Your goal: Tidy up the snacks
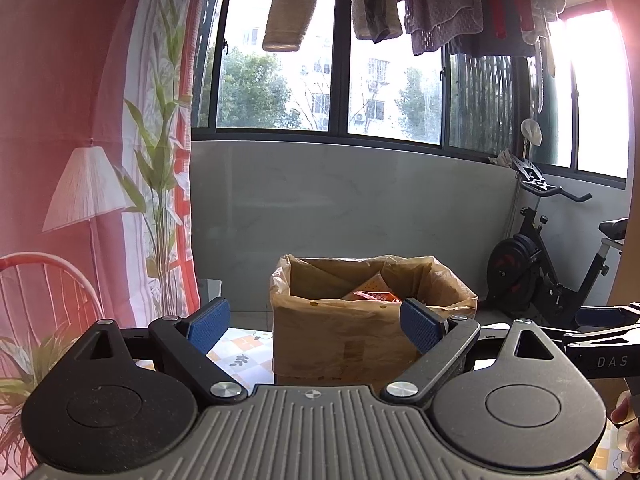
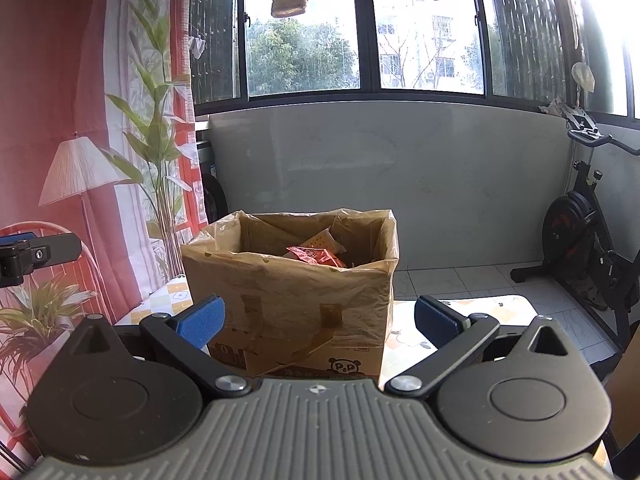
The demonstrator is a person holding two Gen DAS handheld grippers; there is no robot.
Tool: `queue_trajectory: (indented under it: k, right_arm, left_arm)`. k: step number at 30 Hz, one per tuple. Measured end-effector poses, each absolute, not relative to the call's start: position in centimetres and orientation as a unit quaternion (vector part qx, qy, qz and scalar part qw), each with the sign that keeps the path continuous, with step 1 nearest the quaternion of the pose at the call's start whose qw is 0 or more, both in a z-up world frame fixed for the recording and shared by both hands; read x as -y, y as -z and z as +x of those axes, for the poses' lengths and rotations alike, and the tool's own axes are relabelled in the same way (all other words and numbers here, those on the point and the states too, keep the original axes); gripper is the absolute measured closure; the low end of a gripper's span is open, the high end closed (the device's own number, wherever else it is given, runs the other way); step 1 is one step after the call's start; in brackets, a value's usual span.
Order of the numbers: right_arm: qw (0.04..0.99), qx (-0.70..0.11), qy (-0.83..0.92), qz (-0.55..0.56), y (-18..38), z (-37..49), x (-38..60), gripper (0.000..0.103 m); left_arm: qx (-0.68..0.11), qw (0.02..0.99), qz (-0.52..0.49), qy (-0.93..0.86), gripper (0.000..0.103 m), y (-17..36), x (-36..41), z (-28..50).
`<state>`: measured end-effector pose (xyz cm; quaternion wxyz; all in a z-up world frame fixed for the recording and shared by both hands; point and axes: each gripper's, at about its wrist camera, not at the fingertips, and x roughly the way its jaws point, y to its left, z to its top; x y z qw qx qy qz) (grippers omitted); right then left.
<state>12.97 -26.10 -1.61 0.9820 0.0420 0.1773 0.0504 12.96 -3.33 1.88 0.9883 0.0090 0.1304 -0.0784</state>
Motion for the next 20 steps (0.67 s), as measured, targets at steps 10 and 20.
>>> queue_trajectory:
  k: [10, 20]
  right_arm:
    - [0.983, -0.172, -0.051, 0.034, 1.57, 12.72, 25.9, 0.0]
    - [0.983, -0.172, -0.052, 0.032, 1.56, 12.68, 25.9, 0.0]
  left_arm:
    - [-0.128, 0.989, 0.008, 0.076, 0.01, -1.98, 3.21, 12.92]
    - [-0.127, 0.989, 0.01, 0.078, 0.01, -1.91, 2.97, 12.98]
